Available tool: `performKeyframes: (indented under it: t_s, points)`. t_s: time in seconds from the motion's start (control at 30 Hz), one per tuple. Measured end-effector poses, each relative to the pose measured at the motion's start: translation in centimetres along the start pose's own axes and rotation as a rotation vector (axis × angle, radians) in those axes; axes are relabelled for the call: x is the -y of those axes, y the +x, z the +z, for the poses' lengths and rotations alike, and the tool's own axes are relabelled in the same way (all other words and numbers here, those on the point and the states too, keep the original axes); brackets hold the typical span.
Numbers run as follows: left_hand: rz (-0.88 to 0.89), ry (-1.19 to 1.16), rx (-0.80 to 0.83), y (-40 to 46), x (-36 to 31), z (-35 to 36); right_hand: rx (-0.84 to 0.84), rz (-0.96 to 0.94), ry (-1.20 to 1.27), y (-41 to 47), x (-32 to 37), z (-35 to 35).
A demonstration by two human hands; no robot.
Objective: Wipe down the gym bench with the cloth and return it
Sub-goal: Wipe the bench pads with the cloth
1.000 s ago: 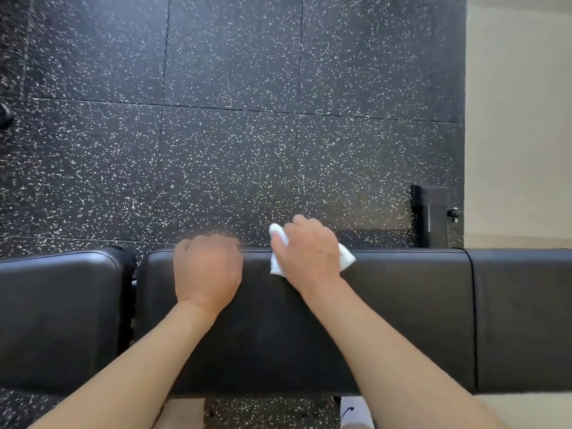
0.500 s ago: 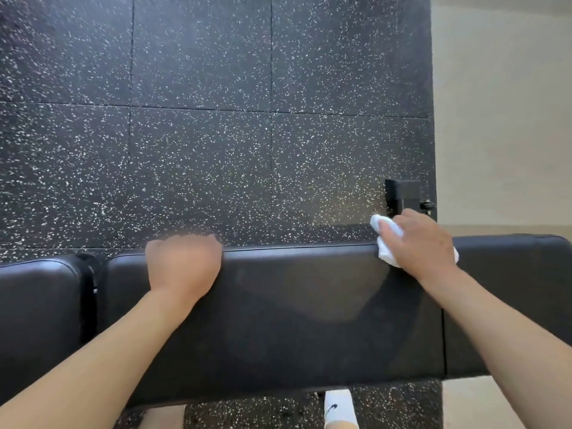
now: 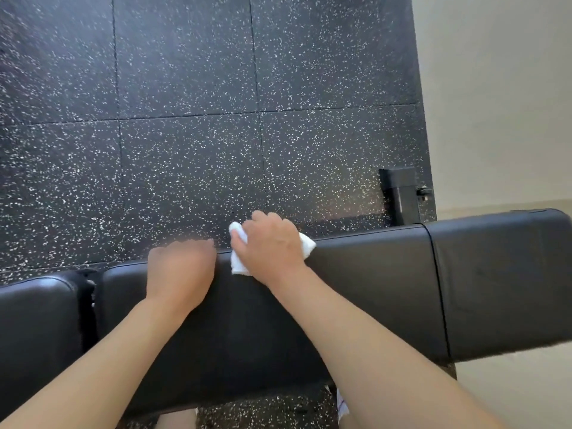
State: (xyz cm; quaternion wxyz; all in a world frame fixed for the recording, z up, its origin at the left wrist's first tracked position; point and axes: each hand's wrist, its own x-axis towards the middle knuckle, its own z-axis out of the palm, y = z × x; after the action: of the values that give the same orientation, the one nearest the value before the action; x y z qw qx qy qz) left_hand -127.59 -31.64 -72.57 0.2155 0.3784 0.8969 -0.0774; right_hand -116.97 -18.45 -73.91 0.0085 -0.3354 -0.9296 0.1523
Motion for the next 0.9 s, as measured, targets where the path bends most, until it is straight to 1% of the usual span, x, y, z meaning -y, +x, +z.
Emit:
performKeyframes:
  t_s: [0.1,0.23,0.3,0.37,0.47,0.6,0.7,0.77,0.83,0.9]
  points:
    - [0.085,-0.067,0.019,-0.1,-2.9,-0.3,-0.055,0.033,0.034,-1.0,-5.5,-1.5]
    - [0.191,-0.127,0.063,0.3,-10.1,-0.5,-0.165,0.137,-0.096,-3.2,-18.2,-5.0]
    - [0.246,-0.145,0.085,0.5,-14.5,-0.7,-0.236,0.138,-0.135,-4.5,-22.3,-6.7]
    - [0.293,-0.166,0.101,0.6,-18.5,-0.8,-0.282,0.142,-0.116,-6.0,-22.9,-7.3]
    - [0.314,-0.211,0.158,1.0,-23.2,-0.8,-0.339,0.216,-0.012,-9.6,-20.8,-7.0]
    - [0.353,-0.243,0.154,1.6,-27.6,-0.6,-0.296,0.266,0.148,-16.5,-19.5,-7.1]
    - [0.361,-0.215,0.081,1.3,-31.1,-0.2,-0.319,0.416,0.317,-21.4,-19.6,-8.9]
    - [0.287,-0.178,-0.037,0.9,-32.6,0.5,-0.365,0.535,0.390,-23.9,-20.4,-10.2]
    - [0.220,-0.163,-0.110,0.6,-33.1,1.1,-0.401,0.634,0.381,-25.8,-21.7,-11.0]
    - [0.206,-0.154,-0.103,0.5,-33.0,1.3,-0.418,0.709,0.336,-27.3,-22.7,-10.7]
